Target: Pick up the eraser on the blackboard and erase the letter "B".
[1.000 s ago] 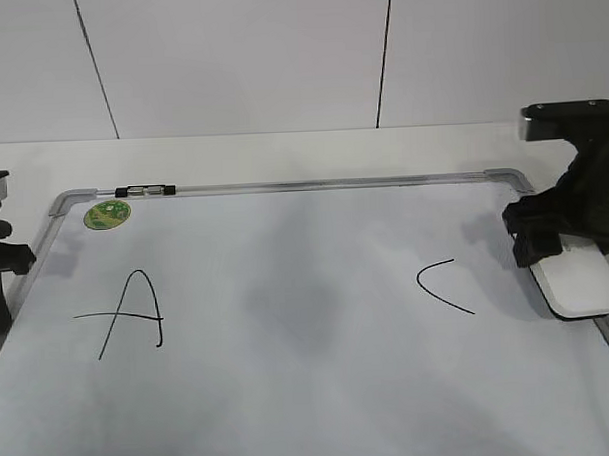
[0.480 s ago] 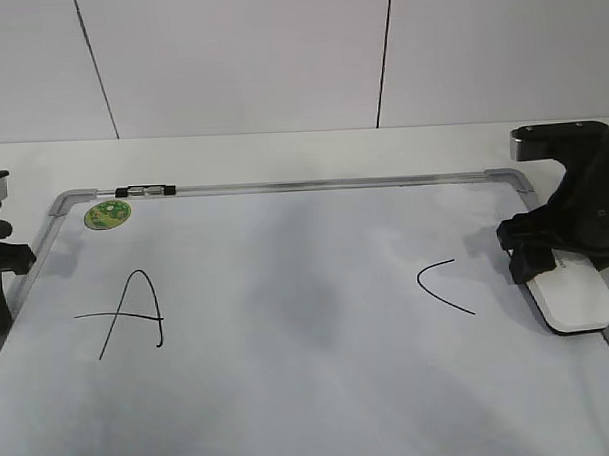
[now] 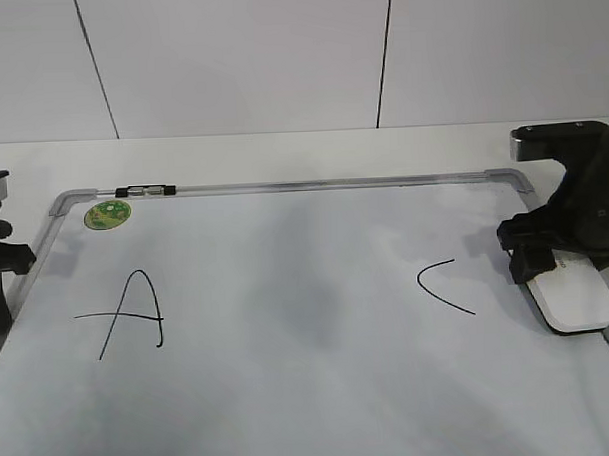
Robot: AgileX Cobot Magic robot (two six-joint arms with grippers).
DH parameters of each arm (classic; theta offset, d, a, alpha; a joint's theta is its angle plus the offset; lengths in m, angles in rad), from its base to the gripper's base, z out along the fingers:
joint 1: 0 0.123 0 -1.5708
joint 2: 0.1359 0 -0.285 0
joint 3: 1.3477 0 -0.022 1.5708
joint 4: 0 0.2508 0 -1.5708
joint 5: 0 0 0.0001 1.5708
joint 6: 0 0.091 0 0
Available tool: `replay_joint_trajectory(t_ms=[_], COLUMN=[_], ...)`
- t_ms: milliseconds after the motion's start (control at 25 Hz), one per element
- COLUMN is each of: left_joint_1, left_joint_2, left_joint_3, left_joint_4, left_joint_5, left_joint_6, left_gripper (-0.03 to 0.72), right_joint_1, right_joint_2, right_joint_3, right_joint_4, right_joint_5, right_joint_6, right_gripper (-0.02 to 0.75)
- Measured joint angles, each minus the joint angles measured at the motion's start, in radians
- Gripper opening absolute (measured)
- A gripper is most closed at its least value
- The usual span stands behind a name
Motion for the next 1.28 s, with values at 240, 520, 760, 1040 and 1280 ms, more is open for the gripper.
replay_joint_trajectory(t_ms=[240,520,760,1040,1280], left_joint_1=[0.000,0.000,0.000,0.000,0.000], left_joint_2=[0.000,0.000,0.000,0.000,0.000], left_joint_3=[0.000,0.000,0.000,0.000,0.000], left_joint_4=[0.000,0.000,-0.001,-0.001,-0.001], left_joint_5=[0.000,0.000,0.000,0.000,0.000], left_joint_6=[0.000,0.000,0.000,0.000,0.000], left_gripper=[0.017,0.017,0.016,0.016,0.016], right_joint_1=[0.000,0.000,0.000,0.000,0.000], right_joint_2=[0.000,0.000,0.000,0.000,0.000], right_joint_3=[0.000,0.000,0.000,0.000,0.000], right_joint_4=[0.000,-0.026,-0.043,-0.045,-0.045], right_joint_5=[0.004,0.021,0.027,0.030,0.035], right_joint_6=[0.015,0.044,0.050,0.050,0.050], right_gripper=[0.543,0.559,0.559,0.559,0.575])
